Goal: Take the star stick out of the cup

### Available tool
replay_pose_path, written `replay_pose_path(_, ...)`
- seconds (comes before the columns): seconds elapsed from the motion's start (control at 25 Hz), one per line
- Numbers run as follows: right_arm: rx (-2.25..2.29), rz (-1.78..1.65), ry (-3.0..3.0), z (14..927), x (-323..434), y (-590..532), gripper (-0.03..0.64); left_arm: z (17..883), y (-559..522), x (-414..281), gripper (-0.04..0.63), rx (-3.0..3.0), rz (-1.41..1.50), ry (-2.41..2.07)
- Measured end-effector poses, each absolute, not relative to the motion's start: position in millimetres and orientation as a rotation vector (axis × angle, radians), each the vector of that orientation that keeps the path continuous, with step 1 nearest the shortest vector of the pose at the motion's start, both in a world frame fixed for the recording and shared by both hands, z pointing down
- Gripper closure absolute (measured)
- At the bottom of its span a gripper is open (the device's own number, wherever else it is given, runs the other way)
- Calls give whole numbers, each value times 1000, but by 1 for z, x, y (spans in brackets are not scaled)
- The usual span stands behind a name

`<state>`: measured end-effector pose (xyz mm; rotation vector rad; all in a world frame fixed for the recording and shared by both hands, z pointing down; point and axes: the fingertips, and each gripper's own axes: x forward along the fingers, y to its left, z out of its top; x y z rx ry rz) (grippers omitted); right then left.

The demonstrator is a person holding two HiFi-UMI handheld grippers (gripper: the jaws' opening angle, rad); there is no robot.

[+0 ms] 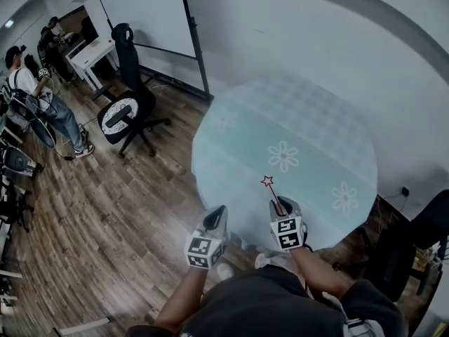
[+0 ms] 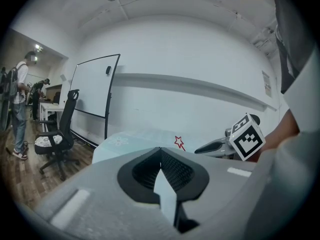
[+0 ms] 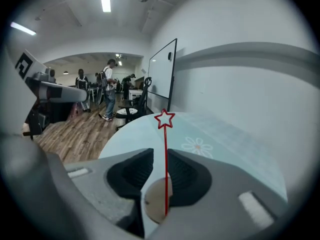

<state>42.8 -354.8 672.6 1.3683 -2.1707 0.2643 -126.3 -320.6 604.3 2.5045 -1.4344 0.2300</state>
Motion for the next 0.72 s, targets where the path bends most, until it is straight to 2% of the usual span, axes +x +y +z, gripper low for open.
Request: replay_pose_path(0.72,1272,285,-2043,710,48,-373,545,608,-313,-133,591,2452,251,-1488)
